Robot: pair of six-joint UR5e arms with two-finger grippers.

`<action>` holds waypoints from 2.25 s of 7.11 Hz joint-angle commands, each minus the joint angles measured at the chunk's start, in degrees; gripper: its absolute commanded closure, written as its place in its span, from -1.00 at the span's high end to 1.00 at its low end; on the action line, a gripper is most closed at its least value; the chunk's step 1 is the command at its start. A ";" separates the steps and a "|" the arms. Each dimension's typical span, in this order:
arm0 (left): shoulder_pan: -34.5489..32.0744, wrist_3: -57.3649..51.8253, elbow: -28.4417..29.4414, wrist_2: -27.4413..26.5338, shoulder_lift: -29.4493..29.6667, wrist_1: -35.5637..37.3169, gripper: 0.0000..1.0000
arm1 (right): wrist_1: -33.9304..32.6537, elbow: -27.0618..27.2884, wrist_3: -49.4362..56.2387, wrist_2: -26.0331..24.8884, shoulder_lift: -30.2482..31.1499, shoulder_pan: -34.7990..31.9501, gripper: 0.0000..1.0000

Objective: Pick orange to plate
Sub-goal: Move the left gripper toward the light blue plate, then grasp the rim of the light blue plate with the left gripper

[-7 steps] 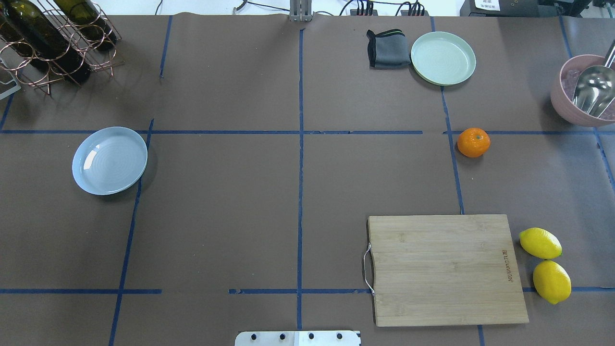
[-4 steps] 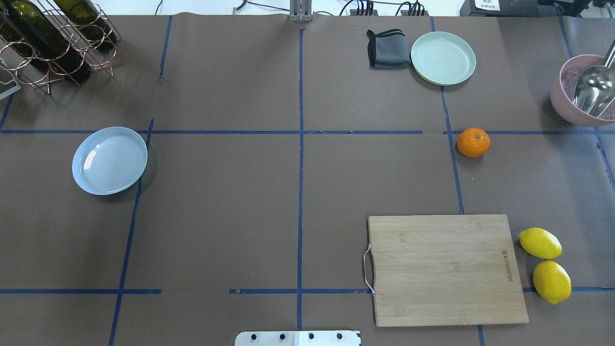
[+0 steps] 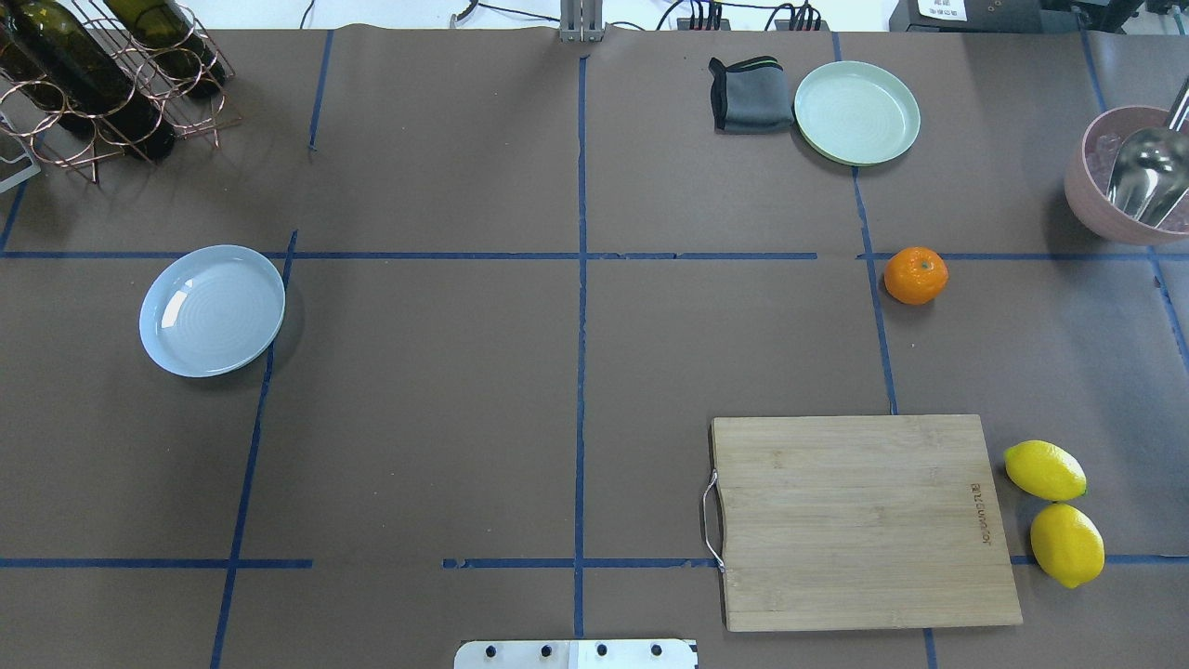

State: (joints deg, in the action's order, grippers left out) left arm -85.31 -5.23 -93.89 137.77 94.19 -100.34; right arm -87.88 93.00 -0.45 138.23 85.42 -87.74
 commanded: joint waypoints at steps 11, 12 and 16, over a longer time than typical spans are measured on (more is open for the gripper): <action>29.83 52.05 7.04 -16.74 0.38 -31.20 0.66 | 2.80 0.34 -12.12 1.25 -2.54 4.15 1.00; 30.28 52.69 7.49 -17.27 0.38 -31.67 0.63 | 2.80 0.34 -12.12 1.25 -2.54 4.15 1.00; 31.95 52.78 8.02 -18.42 0.47 -31.67 0.37 | 2.80 0.34 -12.12 1.25 -2.54 4.15 1.00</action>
State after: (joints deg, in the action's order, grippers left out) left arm -54.19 47.52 -86.10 119.47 94.63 -132.01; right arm -85.08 93.34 -12.57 139.48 82.88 -83.58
